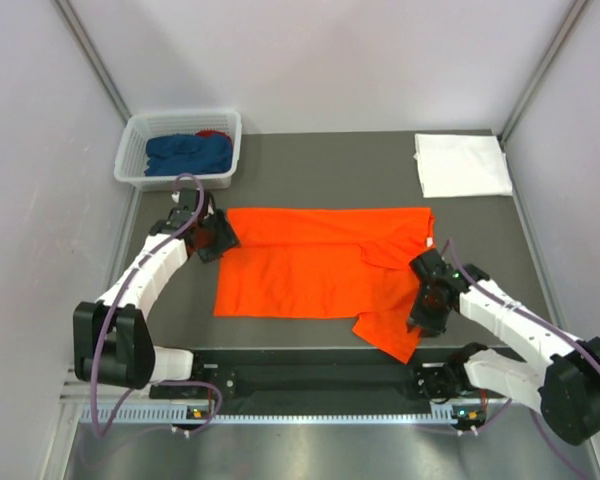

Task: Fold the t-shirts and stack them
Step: Fold the tshirt

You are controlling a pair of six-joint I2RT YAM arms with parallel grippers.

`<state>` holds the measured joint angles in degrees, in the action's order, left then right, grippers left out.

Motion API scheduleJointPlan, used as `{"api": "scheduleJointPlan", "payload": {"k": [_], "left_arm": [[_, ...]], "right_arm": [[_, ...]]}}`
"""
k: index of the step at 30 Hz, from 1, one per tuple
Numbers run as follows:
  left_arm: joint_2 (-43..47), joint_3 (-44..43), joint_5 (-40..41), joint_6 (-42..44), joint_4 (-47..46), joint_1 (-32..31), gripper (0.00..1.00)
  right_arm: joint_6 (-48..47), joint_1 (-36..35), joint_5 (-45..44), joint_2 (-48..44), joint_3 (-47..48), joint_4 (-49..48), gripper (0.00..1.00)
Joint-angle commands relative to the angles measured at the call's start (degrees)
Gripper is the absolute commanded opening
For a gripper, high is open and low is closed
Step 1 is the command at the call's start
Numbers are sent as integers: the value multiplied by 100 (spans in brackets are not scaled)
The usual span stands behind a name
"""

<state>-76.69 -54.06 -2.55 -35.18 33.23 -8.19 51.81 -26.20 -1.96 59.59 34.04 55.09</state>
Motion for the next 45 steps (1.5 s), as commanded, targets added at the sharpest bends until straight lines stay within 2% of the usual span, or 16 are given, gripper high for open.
{"api": "scheduleJointPlan", "payload": {"k": [1,9,22,24,27,28,30,31,37,40,45], "left_arm": [[303,132,-255,81,-9,19,60],[215,475,-598,-77,-203,28,60],[312,537,-493,-68,-177,36,60],[321,572,-492,-51,-177,36,60],[338,616,-422,-24,-133,28,60],[391,616,-387,-24,-116,45,60],[461,616,-265,-7,-28,54,60],[531,590,-194,-7,42,71,60],[734,2,1159,-234,964,142,59],[935,-8,1353,-428,1115,185,57],[1427,642,1169,-1060,1115,256,54]], "right_arm": [[548,-464,415,-176,-362,37,32],[1418,-1414,389,-536,-626,90,35],[2271,-2030,240,-598,-1259,-753,36],[2508,-2065,231,-738,-1523,-885,34],[2711,-2161,-13,-983,-1515,-781,25],[2755,-2179,-59,-1072,-1471,-702,12],[2808,-2197,-147,-1334,-1418,-562,2],[2817,-2197,-156,-1432,-1348,-500,0],[2633,-2206,-498,-2030,-900,-86,0],[2483,-2214,-674,-1934,-681,-16,0],[2263,-2206,-885,-1679,-469,-60,0]]}}
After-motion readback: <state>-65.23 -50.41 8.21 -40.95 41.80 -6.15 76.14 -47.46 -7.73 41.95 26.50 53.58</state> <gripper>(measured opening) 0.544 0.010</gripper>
